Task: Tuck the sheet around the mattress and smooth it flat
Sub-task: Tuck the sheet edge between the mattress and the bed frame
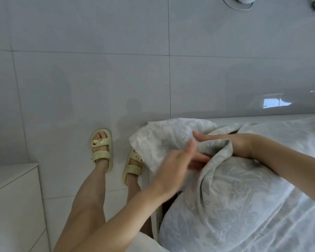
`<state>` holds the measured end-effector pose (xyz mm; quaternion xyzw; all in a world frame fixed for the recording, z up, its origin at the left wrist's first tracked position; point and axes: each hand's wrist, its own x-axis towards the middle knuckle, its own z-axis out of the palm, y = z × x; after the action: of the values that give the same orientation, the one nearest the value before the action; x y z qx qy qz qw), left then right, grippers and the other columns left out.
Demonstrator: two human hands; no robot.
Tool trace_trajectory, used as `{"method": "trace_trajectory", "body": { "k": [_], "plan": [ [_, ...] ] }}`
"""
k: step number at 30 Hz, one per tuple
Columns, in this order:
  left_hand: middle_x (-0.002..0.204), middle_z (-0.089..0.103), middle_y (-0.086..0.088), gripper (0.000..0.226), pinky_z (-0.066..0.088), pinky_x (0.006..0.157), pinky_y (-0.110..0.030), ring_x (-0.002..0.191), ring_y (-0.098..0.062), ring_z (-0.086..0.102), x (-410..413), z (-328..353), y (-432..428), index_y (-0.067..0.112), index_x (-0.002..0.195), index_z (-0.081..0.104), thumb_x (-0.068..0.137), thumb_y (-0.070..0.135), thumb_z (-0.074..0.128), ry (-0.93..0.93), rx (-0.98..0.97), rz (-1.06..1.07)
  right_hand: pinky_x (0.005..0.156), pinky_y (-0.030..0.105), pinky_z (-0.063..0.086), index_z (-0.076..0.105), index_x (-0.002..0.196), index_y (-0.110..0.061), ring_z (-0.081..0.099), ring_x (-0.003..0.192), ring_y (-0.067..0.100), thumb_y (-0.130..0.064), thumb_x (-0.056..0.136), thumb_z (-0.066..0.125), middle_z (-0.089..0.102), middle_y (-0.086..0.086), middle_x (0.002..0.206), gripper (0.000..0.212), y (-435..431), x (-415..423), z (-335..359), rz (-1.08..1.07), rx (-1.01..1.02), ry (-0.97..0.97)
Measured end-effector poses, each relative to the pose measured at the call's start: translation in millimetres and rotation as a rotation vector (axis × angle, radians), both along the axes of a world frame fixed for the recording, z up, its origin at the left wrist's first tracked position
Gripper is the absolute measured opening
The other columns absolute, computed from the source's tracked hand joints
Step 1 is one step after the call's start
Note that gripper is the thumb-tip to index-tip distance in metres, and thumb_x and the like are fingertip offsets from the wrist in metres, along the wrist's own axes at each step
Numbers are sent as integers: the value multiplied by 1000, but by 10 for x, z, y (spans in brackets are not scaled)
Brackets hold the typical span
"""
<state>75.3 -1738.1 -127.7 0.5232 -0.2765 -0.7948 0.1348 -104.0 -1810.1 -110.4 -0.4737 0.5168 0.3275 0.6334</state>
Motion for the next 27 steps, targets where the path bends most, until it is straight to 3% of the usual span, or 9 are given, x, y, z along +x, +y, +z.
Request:
{"method": "trace_trajectory", "body": {
  "k": [2,5,8,11,14,18,21,24,27],
  "plan": [
    [92,72,6,57,47,85,-21,90,-4,65,143,-25,-153,14,87,72,92,49,28,-71,-107,228,87,5,40,43,137,-28,52,122,11,-68,85,32,53,-4,136,66,5,13,124,-207,131,47],
    [122,57,18,55,35,99,-17,105,15,48,185,-273,-234,26,116,64,95,51,20,-33,-103,132,91,20,48,61,121,-15,66,99,9,-67,80,39,70,1,110,70,85,-69,209,-460,291,43],
    [144,46,3,69,24,114,-38,130,-13,42,-35,-422,-135,36,130,53,88,71,11,173,224,-123,82,23,54,70,100,-10,71,89,14,-62,84,35,74,9,97,64,152,-107,275,-655,213,-21],
    [136,55,-8,82,32,108,-40,124,-25,49,-109,-396,141,27,128,56,80,81,18,382,600,-18,96,34,45,66,112,-15,65,106,19,-73,77,30,70,8,111,77,201,-130,245,-790,130,-109],
    [128,62,-9,82,37,107,-41,122,-26,54,-83,-264,368,20,129,57,81,78,26,423,838,131,102,38,38,52,130,-39,57,119,16,-84,75,30,63,-1,126,75,240,-167,254,-789,70,-209],
    [116,69,-9,77,45,97,-39,113,-25,61,-55,-217,424,19,110,72,80,78,31,360,844,178,97,33,38,52,129,-37,53,121,5,-60,88,12,58,-12,132,62,255,-192,296,-886,-72,-296],
    [113,70,-9,73,46,97,-39,109,-26,63,-64,-194,404,21,96,77,77,78,36,333,846,200,106,38,31,66,119,-21,51,126,18,-58,90,18,61,5,130,67,303,-198,277,-964,-109,-412],
    [115,69,-10,77,45,100,-40,110,-26,62,-62,-212,410,20,100,76,74,80,37,332,868,224,104,38,31,69,115,-14,52,126,22,-65,86,31,61,11,128,70,316,-184,260,-978,-90,-456],
    [121,66,-11,81,41,105,-42,115,-27,60,-77,-209,426,18,107,73,72,82,39,363,896,259,105,37,29,68,116,-19,49,129,19,-55,91,16,61,10,128,68,262,-96,263,-993,-127,-513]
  ]
}}
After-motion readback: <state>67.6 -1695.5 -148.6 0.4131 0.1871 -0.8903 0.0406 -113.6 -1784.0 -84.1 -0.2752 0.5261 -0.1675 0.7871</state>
